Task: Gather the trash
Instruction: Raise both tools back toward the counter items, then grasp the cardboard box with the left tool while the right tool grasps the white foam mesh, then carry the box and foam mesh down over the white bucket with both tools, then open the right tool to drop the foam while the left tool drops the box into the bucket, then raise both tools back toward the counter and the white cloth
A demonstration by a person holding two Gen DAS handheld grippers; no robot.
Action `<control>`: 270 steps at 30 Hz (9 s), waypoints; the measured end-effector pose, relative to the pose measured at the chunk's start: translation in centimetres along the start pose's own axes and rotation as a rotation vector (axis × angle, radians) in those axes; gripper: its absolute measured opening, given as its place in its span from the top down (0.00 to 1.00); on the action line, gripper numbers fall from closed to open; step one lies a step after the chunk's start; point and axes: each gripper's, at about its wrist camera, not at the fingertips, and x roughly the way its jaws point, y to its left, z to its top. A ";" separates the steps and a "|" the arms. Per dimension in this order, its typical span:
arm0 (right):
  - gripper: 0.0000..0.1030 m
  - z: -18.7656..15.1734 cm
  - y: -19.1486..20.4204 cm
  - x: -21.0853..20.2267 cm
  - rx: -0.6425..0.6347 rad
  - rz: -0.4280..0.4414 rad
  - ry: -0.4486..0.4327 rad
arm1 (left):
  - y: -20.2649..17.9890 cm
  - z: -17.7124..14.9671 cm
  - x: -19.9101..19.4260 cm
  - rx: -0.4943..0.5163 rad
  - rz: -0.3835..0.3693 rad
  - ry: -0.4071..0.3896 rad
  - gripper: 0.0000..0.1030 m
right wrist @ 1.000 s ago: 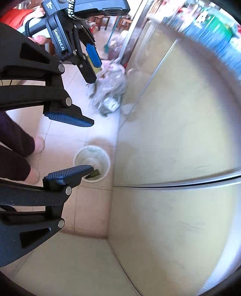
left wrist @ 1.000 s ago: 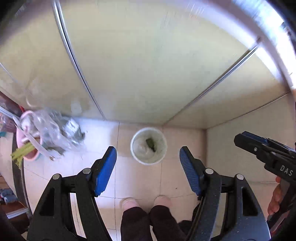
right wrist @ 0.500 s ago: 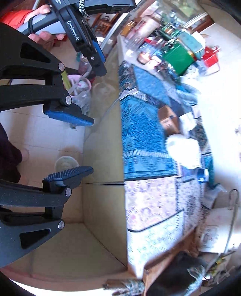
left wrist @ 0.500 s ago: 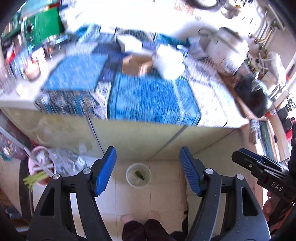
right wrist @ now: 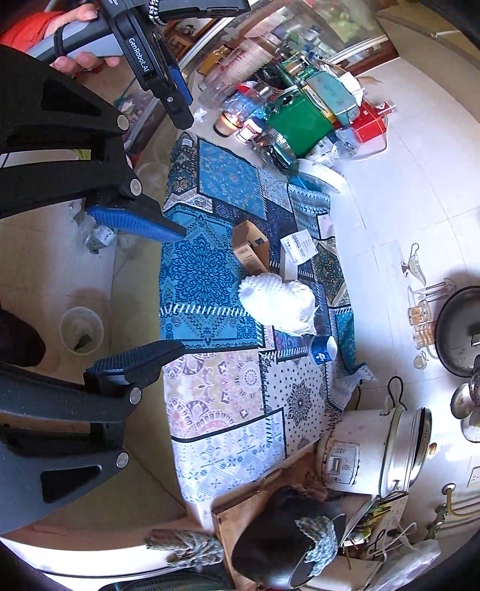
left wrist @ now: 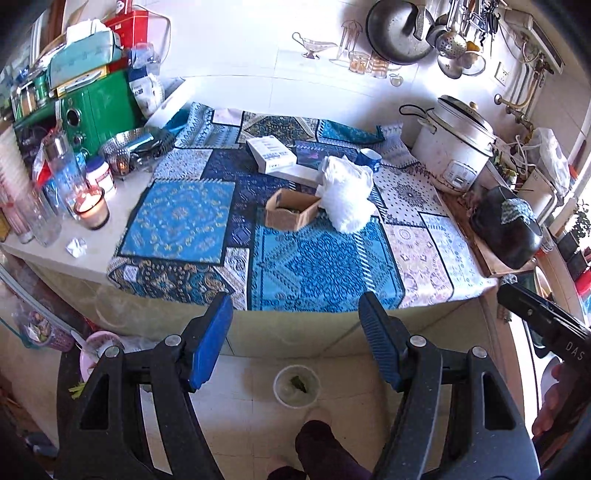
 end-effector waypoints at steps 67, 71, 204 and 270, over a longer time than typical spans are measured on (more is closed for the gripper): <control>0.57 10.4 -2.9 22.9 0.047 0.132 0.314 | 3.4 12.5 24.7 -0.056 0.013 0.320 1.00; 0.57 10.2 -3.7 20.0 -0.001 0.145 0.265 | 1.9 11.7 22.4 -0.031 0.069 0.269 1.00; 0.37 -34.9 -14.9 43.2 0.000 -0.013 0.649 | 3.7 -43.1 53.9 -0.126 0.123 0.689 0.60; 0.35 15.0 -8.5 15.9 -0.034 0.039 0.141 | -2.8 18.1 16.3 -0.114 0.194 -0.031 0.32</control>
